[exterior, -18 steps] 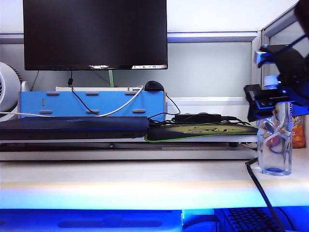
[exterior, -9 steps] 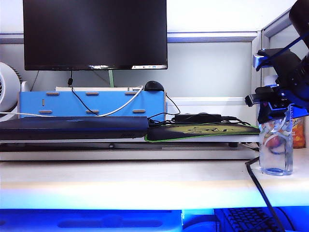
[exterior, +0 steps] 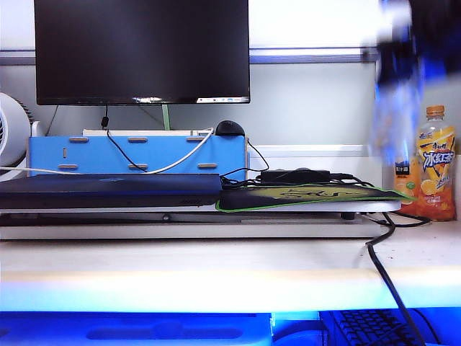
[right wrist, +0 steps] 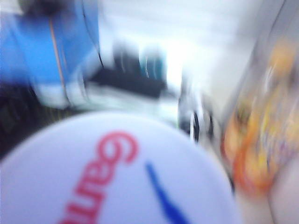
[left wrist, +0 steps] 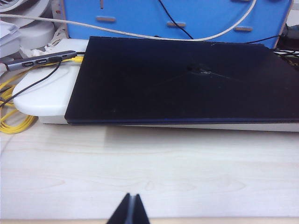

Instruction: Pick up the mineral water bottle and place it on the laptop.

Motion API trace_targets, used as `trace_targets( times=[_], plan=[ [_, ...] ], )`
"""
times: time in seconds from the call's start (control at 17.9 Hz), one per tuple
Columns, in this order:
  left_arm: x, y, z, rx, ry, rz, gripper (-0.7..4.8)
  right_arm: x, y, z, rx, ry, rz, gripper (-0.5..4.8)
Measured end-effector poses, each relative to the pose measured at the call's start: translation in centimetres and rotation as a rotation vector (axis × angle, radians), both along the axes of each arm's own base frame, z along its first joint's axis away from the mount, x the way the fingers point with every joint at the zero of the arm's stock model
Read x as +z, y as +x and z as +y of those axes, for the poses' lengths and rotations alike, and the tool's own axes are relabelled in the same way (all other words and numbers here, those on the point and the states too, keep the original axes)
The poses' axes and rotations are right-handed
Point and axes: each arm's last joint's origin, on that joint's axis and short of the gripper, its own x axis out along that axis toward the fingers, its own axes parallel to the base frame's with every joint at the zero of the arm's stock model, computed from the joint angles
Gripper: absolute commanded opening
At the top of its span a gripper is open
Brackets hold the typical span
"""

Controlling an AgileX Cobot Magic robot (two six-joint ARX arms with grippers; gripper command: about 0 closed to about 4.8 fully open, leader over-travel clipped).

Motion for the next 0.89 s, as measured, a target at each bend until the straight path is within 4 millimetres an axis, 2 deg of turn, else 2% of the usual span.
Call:
trace_targets(
  times=[0.11, 0.17, 0.22, 0.34, 0.5, 0.89],
  plan=[
    [0.0, 0.0, 0.0, 0.000, 0.000, 0.000, -0.02, 3.4, 0.3, 0.4, 0.107, 0.030, -0.051, 0.16],
    [0.0, 0.0, 0.0, 0.000, 0.000, 0.000, -0.02, 5.9, 0.3, 0.9, 0.240, 0.074, -0.102, 0.16],
    [0.0, 0.0, 0.0, 0.000, 0.000, 0.000, -0.02, 7.5, 0.3, 1.2, 0.338, 0.129, -0.124, 0.16],
    [0.0, 0.0, 0.0, 0.000, 0.000, 0.000, -0.02, 9.2, 0.5, 1.5, 0.424, 0.172, -0.152, 0.16],
    [0.0, 0.0, 0.0, 0.000, 0.000, 0.000, -0.02, 9.9, 1.6, 2.8, 0.498, 0.203, -0.135, 0.17],
    [0.0, 0.0, 0.0, 0.000, 0.000, 0.000, -0.02, 9.4, 4.8, 10.1, 0.692, 0.216, -0.060, 0.17]
  ],
)
